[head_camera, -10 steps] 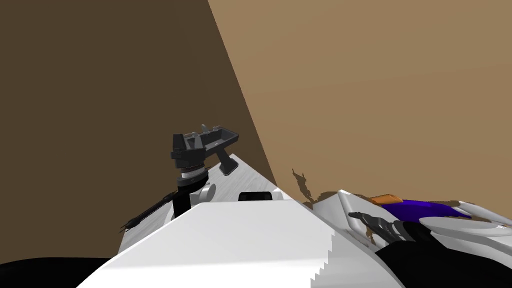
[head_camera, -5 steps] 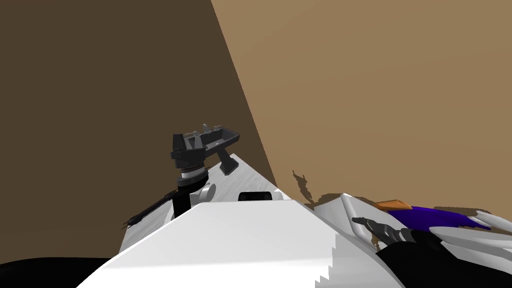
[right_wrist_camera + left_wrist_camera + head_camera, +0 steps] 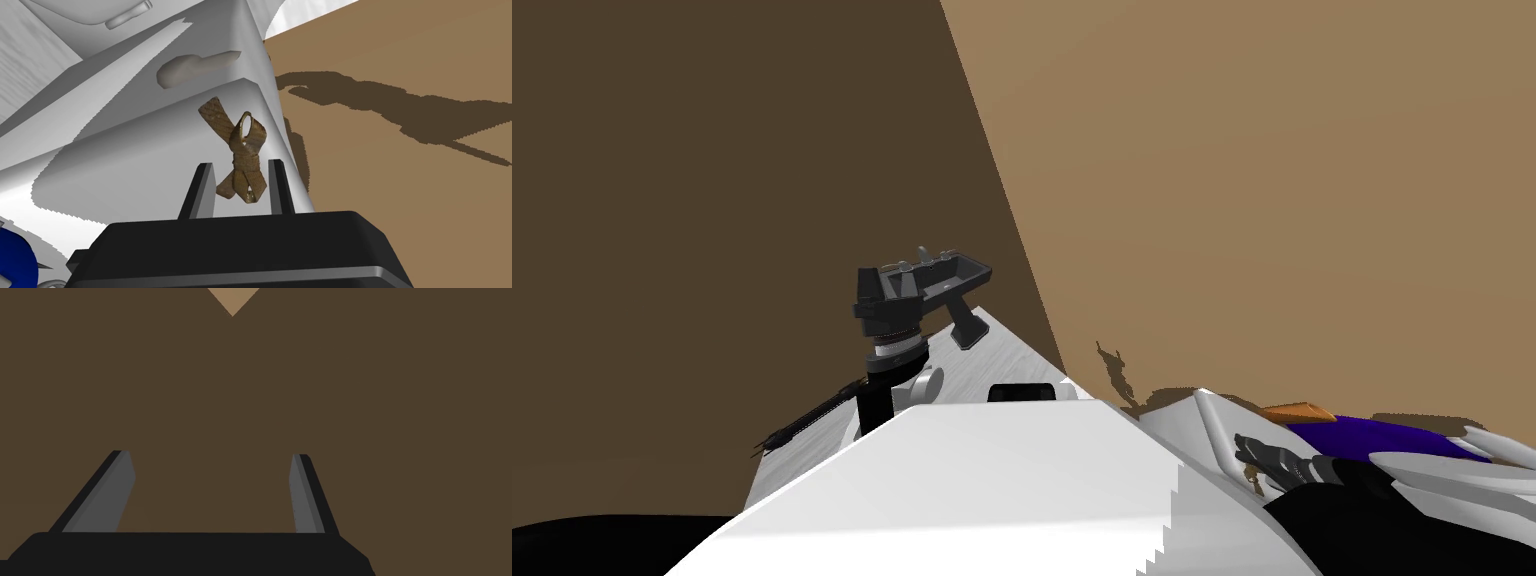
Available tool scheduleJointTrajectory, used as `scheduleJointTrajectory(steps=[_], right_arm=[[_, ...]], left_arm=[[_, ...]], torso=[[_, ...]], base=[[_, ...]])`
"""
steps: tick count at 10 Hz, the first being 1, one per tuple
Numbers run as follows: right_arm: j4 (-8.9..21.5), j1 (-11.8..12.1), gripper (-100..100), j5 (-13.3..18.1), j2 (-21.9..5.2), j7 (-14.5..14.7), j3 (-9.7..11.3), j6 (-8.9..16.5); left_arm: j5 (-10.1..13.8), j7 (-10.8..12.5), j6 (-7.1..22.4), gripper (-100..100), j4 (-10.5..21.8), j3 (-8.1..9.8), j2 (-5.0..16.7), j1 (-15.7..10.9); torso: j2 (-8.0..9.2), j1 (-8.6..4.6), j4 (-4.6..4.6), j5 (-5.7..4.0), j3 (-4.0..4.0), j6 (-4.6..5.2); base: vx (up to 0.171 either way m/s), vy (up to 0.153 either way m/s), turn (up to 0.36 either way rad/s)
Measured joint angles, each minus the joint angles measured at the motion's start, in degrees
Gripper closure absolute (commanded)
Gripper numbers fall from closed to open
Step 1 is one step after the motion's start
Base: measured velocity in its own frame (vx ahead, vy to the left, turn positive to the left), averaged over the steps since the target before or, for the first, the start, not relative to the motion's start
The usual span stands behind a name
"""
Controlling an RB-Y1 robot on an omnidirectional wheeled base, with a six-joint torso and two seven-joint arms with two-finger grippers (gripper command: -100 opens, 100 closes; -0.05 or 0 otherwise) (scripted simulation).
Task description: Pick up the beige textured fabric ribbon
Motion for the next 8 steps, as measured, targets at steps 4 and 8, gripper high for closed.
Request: scheduleJointTrajectory(steps=[4, 8], right_arm=[[-0.06, -1.67, 100, 1.0, -2.09, -2.38, 0.64, -0.7], [-0.48, -1.72, 100, 2.29, -5.54, -5.16, -0.68, -1.88]], left_arm=[[0.0, 0.0, 0.0, 0, 0.0, 0.0, 0.0, 0.0], [0.0, 0.0, 0.0, 0, 0.0, 0.0, 0.0, 0.0]], torso=[[0.14, 0.03, 0.05, 0.0, 0.09, 0.0], [0.12, 0.03, 0.05, -0.01, 0.08, -0.02]], base=[[-0.03, 0.009, -0.085], [-0.022, 0.009, -0.049]])
